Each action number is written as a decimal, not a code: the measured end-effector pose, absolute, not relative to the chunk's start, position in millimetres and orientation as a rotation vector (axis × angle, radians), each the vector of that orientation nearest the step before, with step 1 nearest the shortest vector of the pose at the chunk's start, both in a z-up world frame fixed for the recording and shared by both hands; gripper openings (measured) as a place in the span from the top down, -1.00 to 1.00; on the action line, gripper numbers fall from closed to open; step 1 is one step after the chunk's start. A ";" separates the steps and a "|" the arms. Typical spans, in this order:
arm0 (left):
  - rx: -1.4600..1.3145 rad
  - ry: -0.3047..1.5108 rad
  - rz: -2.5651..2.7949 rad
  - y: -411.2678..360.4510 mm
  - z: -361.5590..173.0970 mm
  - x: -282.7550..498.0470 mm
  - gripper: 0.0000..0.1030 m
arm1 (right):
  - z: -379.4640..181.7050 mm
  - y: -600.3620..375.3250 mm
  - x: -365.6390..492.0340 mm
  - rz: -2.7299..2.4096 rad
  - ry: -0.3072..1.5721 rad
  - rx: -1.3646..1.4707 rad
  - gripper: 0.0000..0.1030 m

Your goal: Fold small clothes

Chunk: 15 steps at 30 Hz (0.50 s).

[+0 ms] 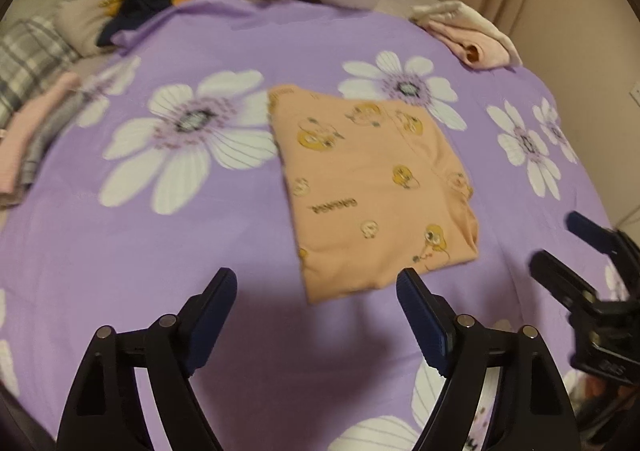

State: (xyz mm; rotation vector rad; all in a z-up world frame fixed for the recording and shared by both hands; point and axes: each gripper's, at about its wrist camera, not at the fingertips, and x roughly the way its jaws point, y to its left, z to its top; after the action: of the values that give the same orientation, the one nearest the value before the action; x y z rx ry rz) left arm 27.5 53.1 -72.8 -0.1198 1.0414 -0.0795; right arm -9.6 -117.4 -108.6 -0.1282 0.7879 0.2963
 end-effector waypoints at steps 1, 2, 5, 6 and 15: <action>-0.121 1.038 -0.068 54.4 -69.3 25.7 -0.62 | -104.4 -117.8 -13.1 0.301 0.781 -0.126 -0.80; -0.124 1.034 -0.063 55.5 -66.2 24.6 -0.64 | -99.1 -118.3 -16.9 0.307 0.775 -0.122 -0.86; -0.134 1.021 -0.042 58.9 -55.7 19.7 -0.80 | -90.4 -120.4 -23.2 0.318 0.766 -0.101 -0.99; -0.127 1.018 -0.031 59.2 -51.9 18.2 -0.88 | -86.6 -121.4 -25.4 0.320 0.761 -0.090 -0.99; -0.075 1.023 -0.036 50.9 -26.4 3.6 -0.93 | -63.1 -121.2 -38.5 0.321 0.740 -0.042 -0.99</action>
State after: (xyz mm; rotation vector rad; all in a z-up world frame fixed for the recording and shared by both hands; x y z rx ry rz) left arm 3.6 50.9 -26.4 -0.0754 1.0227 -0.0362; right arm -38.5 -121.2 -63.1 -0.0420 0.7399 0.3205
